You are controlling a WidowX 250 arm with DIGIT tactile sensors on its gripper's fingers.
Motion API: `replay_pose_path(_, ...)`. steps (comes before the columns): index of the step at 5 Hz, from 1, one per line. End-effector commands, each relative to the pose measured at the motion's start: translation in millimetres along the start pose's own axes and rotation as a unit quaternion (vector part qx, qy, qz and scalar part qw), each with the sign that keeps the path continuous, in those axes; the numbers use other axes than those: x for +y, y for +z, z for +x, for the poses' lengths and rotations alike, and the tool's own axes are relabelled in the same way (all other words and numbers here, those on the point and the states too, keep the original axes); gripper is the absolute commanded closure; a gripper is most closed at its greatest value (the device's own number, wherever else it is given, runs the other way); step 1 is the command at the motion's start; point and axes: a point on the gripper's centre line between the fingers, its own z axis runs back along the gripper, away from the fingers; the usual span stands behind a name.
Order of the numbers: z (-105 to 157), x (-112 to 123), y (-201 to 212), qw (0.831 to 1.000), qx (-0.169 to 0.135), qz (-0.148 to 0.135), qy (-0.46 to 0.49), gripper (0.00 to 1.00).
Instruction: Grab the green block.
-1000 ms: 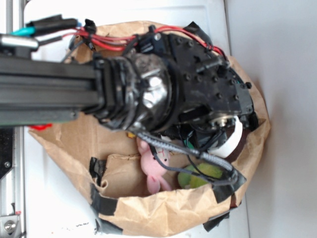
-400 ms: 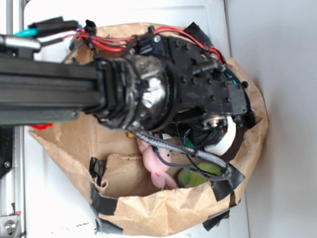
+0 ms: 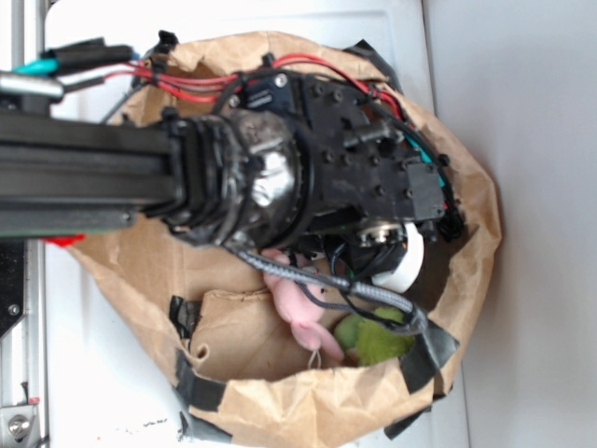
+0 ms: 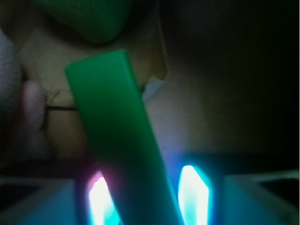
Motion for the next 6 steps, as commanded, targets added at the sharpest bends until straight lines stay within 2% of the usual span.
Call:
replay_pose_path(1, 3.8, 3.1, 48.5, 0.999, -0.022, 0.035, 0.034, 1.0)
replay_pose_path(2, 3.8, 6.3, 68.2, 0.994, -0.007, 0.033, 0.105, 1.0)
replay_pose_path(3, 2.9, 4.3, 83.0, 0.976, 0.044, 0.041, 0.208, 1.0)
replay_pose_path(4, 8.2, -3.8, 101.0, 0.95, 0.087, 0.022, 0.3, 1.0)
replay_pose_path(5, 4.6, -8.0, 115.7, 0.908, 0.09, -0.026, 0.409, 1.0)
replay_pose_path(6, 4.6, -8.2, 129.9, 0.878, 0.062, -0.047, 0.472, 1.0)
